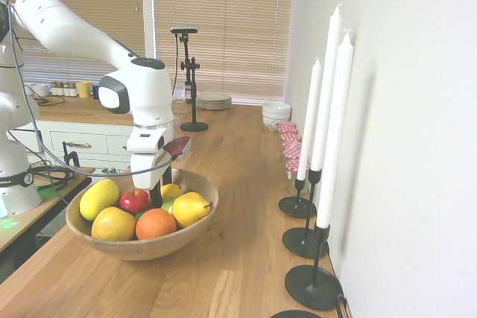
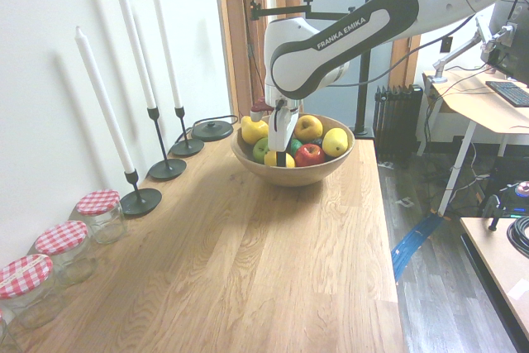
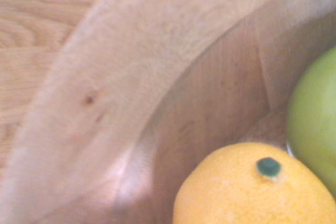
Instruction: Take yellow lemon out of the basket
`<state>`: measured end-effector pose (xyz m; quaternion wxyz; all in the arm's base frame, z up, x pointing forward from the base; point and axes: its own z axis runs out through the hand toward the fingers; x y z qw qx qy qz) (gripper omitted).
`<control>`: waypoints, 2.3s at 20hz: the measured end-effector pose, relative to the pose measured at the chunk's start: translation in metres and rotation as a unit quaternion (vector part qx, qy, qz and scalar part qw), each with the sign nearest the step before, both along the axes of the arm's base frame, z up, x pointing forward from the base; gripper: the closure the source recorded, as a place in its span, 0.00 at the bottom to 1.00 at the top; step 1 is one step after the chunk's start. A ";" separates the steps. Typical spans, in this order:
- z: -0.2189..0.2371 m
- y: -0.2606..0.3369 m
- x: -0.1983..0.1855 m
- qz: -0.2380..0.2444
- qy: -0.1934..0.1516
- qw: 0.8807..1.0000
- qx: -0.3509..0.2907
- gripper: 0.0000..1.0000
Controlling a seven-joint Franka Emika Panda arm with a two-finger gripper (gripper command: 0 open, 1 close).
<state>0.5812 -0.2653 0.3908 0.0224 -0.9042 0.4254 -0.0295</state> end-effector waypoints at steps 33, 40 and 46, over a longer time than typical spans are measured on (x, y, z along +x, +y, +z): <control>-0.008 0.306 0.003 0.055 -0.009 0.998 -0.037 1.00; -0.035 0.287 0.008 0.027 -0.003 0.999 -0.029 1.00; -0.044 0.282 0.010 0.017 -0.002 1.000 -0.022 0.00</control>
